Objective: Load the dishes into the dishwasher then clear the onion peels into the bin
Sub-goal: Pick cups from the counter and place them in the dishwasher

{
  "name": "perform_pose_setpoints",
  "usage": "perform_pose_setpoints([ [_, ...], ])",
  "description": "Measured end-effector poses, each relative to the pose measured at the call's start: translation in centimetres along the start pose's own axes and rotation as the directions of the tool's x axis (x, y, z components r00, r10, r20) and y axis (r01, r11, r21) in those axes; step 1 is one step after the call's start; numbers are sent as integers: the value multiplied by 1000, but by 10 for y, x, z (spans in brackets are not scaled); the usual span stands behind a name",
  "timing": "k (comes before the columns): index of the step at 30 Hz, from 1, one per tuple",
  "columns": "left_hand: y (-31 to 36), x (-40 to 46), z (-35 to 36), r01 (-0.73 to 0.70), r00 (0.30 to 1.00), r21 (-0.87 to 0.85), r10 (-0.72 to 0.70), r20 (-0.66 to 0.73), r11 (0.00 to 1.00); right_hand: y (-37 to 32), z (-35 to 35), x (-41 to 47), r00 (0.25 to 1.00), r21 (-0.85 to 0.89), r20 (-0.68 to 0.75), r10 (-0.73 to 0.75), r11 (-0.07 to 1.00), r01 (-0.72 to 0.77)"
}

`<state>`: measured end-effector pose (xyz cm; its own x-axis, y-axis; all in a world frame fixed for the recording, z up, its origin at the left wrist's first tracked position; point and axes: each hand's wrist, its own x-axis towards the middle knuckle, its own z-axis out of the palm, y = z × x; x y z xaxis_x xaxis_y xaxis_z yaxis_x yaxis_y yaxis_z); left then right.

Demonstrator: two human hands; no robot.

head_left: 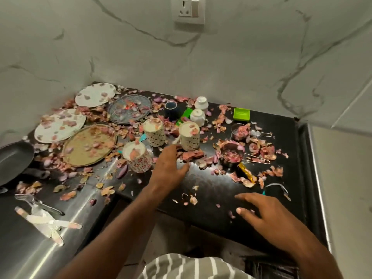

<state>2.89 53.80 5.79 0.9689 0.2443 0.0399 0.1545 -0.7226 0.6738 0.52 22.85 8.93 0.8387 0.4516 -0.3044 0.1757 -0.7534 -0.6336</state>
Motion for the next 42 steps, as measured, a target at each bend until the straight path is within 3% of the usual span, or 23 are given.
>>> perform_pose_setpoints([
  [5,-3,55,-1,-37,999,93,41,-35,995,-8,4,1,998,58,-55,2,998,1],
  [15,17,134,29,5,995,347,-39,91,938,12,-2,-34,964,171,-230,135,980,-97],
  [18,24,131,29,6,998,306,-25,59,952,17,-3,-47,950,196,-268,161,974,-110],
  [22,44,107,25,-180,976,190,198,-86,965,27,-5,-62,932,248,-306,192,962,-117],
  [24,61,88,23,-228,960,70,236,-150,971,30,-6,-68,924,275,-324,201,955,-111],
  [25,71,77,24,-215,968,-68,204,-146,974,30,-7,-71,921,294,-333,202,950,-103],
  [26,83,65,25,-161,986,-266,142,-90,950,29,-8,-74,918,314,-341,201,945,-90],
  [28,107,37,31,44,989,-637,58,138,769,28,-9,-79,910,360,-365,197,931,-57],
  [31,144,-13,61,322,917,-804,45,395,499,27,-9,-91,891,491,-398,219,871,5],
  [33,168,-47,83,431,866,-813,72,494,391,26,-8,-99,886,557,-402,232,830,36],
  [39,211,-109,126,611,708,-681,107,698,404,47,0,-137,836,667,-424,348,745,28],
  [42,219,-121,137,618,637,-617,150,756,488,55,1,-151,808,765,-421,412,640,72],
])
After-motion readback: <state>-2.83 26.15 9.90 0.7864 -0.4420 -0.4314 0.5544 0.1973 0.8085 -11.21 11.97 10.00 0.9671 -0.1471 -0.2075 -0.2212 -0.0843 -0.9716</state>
